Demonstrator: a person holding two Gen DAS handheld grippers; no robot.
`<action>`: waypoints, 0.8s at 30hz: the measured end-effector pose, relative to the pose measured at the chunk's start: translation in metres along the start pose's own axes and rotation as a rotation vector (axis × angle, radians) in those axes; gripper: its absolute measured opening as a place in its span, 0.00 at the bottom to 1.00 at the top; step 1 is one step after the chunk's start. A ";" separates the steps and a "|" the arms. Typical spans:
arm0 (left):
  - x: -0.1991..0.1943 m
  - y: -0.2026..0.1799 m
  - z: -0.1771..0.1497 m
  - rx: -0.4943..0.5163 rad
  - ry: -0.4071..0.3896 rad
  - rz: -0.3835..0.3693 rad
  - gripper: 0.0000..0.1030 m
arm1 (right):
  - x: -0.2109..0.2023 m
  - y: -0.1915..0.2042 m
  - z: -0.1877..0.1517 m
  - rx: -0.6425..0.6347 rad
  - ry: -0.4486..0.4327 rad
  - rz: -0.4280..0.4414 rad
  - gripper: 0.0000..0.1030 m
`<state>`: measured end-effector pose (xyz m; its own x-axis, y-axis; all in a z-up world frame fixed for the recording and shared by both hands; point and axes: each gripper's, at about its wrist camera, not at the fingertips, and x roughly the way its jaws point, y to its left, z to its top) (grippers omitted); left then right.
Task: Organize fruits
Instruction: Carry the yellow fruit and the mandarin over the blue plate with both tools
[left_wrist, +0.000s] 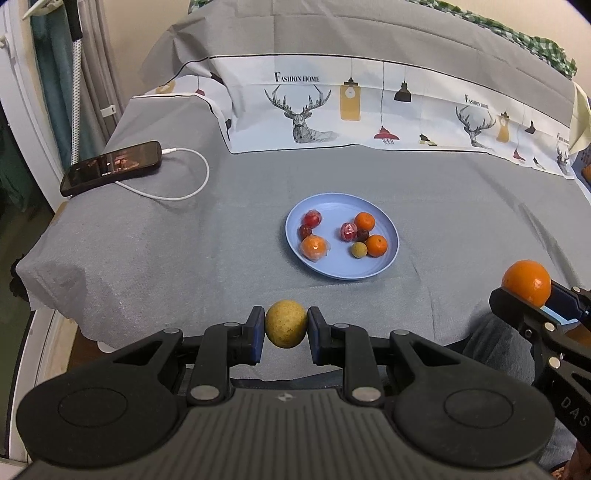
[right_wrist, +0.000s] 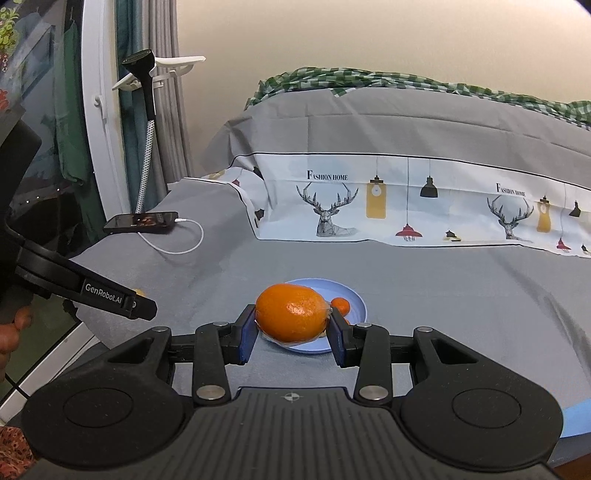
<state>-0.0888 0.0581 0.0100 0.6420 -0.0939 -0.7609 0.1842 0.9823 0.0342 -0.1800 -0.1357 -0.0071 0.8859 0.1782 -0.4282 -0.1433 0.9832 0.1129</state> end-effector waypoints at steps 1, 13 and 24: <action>0.001 0.000 0.000 0.001 0.003 0.000 0.26 | 0.001 0.000 0.000 0.000 0.002 0.001 0.40; 0.034 0.006 0.001 -0.003 0.073 -0.005 0.26 | 0.025 0.004 -0.003 0.011 0.070 -0.002 0.40; 0.085 0.010 0.028 0.004 0.136 -0.006 0.26 | 0.078 -0.014 -0.006 0.062 0.186 -0.035 0.40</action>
<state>-0.0113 0.0553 -0.0364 0.5343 -0.0762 -0.8419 0.1909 0.9811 0.0323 -0.1111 -0.1352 -0.0471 0.7923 0.1536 -0.5904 -0.0814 0.9857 0.1472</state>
